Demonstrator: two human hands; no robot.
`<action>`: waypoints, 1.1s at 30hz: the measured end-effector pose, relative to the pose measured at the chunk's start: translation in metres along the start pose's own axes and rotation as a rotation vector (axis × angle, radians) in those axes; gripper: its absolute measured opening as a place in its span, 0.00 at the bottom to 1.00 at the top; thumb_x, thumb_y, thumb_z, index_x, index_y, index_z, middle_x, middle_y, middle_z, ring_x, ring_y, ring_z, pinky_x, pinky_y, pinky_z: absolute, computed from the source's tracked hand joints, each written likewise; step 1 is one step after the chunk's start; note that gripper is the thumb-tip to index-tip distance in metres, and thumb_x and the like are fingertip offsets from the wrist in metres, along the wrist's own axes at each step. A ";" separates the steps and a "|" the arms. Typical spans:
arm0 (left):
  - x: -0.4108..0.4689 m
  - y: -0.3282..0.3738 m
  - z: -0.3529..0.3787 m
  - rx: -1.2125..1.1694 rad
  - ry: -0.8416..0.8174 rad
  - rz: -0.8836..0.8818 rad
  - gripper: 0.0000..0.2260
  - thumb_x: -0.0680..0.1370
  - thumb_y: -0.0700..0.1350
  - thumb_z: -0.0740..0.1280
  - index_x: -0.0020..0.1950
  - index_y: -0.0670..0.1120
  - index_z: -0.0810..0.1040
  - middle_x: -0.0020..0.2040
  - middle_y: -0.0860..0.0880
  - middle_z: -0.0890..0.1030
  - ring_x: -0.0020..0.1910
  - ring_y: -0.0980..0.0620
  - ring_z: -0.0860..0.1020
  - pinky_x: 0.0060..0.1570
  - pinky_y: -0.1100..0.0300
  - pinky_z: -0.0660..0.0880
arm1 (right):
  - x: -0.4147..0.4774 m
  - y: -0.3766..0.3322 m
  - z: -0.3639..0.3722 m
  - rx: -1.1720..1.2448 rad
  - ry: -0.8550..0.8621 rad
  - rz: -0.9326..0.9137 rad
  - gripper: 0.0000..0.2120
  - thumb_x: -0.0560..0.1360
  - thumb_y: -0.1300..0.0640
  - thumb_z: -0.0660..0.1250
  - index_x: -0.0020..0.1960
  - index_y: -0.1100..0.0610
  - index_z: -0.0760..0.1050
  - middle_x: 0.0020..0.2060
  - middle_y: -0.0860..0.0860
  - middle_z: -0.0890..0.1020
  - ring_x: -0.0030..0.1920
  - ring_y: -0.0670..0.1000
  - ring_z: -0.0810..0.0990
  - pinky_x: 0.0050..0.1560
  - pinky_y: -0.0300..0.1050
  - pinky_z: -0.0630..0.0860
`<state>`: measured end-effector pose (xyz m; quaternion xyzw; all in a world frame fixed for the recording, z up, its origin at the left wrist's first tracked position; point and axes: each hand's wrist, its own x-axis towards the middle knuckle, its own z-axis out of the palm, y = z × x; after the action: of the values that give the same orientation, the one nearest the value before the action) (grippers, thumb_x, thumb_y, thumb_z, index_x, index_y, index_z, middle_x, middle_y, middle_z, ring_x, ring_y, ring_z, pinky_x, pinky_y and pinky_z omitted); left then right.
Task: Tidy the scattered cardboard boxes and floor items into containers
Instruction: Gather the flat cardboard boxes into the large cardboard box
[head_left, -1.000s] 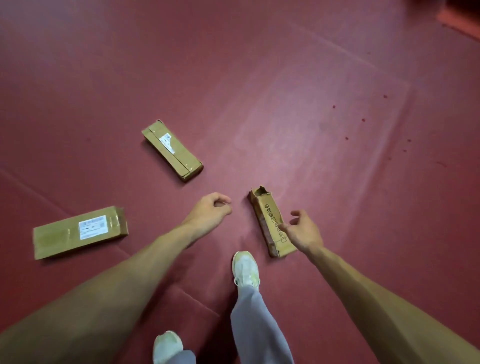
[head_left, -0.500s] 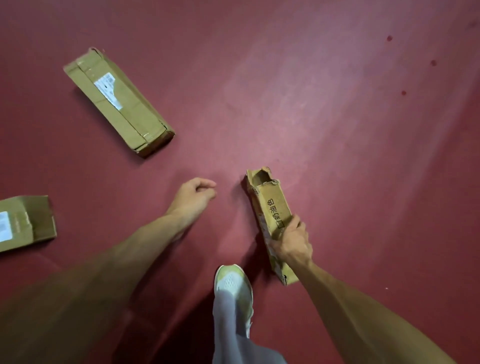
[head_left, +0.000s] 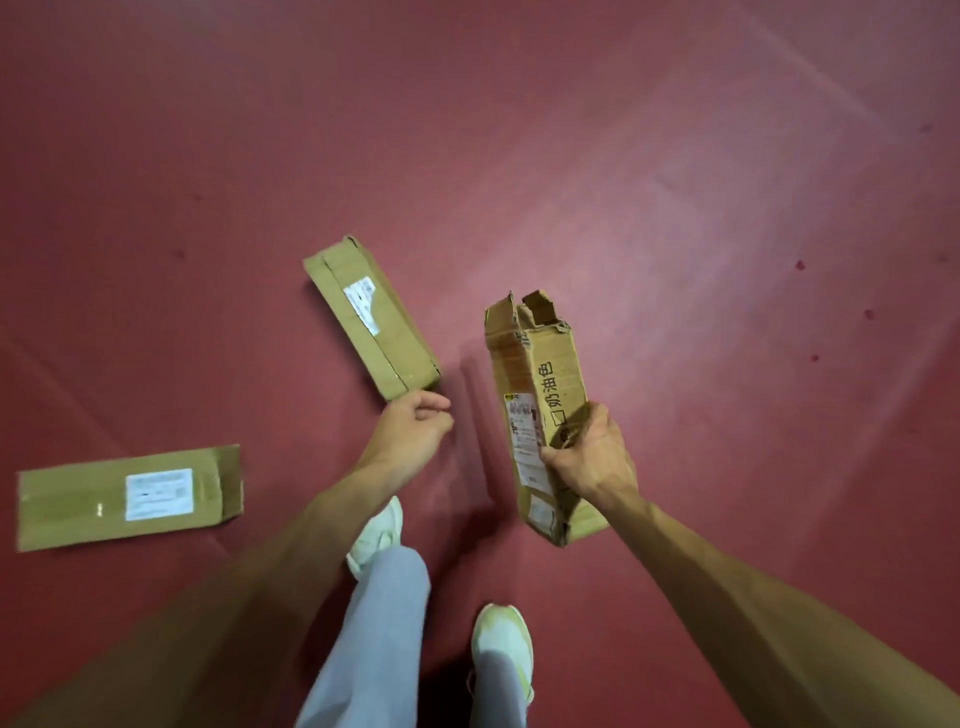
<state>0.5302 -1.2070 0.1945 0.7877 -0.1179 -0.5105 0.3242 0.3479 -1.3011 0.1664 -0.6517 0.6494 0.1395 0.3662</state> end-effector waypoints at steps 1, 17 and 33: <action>0.005 0.009 -0.018 -0.019 0.022 -0.008 0.08 0.75 0.37 0.65 0.53 0.43 0.79 0.32 0.54 0.70 0.31 0.58 0.68 0.24 0.76 0.63 | 0.004 -0.025 -0.004 -0.012 -0.002 -0.019 0.31 0.66 0.47 0.73 0.62 0.57 0.63 0.59 0.55 0.74 0.59 0.58 0.76 0.55 0.50 0.73; 0.182 -0.027 -0.129 -0.011 0.157 -0.241 0.30 0.75 0.43 0.67 0.74 0.43 0.58 0.71 0.43 0.66 0.69 0.46 0.67 0.68 0.55 0.64 | 0.155 -0.208 0.058 -0.151 0.001 -0.211 0.33 0.65 0.48 0.75 0.61 0.59 0.62 0.58 0.57 0.68 0.58 0.62 0.74 0.58 0.56 0.74; 0.289 -0.033 -0.068 -0.206 0.247 -0.418 0.35 0.75 0.47 0.66 0.77 0.45 0.54 0.73 0.45 0.57 0.73 0.44 0.59 0.71 0.51 0.59 | 0.252 -0.201 0.122 -0.116 -0.212 -0.255 0.31 0.58 0.45 0.75 0.53 0.54 0.62 0.49 0.52 0.79 0.49 0.55 0.80 0.51 0.52 0.78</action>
<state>0.7153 -1.3048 -0.0189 0.8141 0.1406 -0.4757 0.3019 0.6038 -1.4307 -0.0248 -0.7304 0.5103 0.1970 0.4091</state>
